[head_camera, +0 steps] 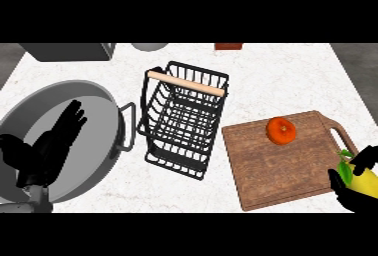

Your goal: Pick the lemon from the cutting board and place it in the tiered basket

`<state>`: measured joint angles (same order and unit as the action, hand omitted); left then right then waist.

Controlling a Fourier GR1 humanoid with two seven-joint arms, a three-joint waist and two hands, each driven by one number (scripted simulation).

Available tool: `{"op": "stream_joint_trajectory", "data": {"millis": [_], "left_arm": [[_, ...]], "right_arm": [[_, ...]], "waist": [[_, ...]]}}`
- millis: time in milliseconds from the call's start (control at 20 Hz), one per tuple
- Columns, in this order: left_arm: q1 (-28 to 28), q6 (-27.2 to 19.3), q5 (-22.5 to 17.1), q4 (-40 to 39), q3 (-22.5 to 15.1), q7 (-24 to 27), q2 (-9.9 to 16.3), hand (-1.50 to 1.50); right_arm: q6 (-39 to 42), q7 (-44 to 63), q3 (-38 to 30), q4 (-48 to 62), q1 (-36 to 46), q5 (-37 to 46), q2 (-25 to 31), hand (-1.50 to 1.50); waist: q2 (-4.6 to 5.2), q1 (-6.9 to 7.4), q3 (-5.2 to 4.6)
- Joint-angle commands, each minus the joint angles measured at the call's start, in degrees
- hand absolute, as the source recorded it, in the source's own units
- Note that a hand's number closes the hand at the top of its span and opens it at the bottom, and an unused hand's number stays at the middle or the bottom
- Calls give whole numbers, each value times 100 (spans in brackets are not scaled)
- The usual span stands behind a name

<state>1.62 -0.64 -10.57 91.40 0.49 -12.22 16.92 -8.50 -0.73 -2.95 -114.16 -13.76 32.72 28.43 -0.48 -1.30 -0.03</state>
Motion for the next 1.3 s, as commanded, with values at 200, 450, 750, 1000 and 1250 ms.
{"op": "stream_joint_trajectory", "data": {"millis": [200,450,750,1000,1250], "left_arm": [[284,81,61,-345,83,98,-77,0],[105,279,72,-181,-15,108,-113,0],[116,174,187,8,-86,0,-219,0],[307,117,240,72,-60,-267,-216,0],[419,334,168,-467,241,68,-185,0]], "right_arm": [[1237,1774,39,-2458,266,-659,99,150],[1656,3151,1070,-2716,1379,-141,-126,150],[1829,4804,2189,-1822,3578,352,-681,150],[1900,5593,2788,-642,5012,916,-1698,150],[1810,5327,2870,290,5166,1234,-2317,150]], "waist": [[39,83,-9],[52,190,-10],[46,267,-15],[42,244,-7],[54,168,-1]]}}
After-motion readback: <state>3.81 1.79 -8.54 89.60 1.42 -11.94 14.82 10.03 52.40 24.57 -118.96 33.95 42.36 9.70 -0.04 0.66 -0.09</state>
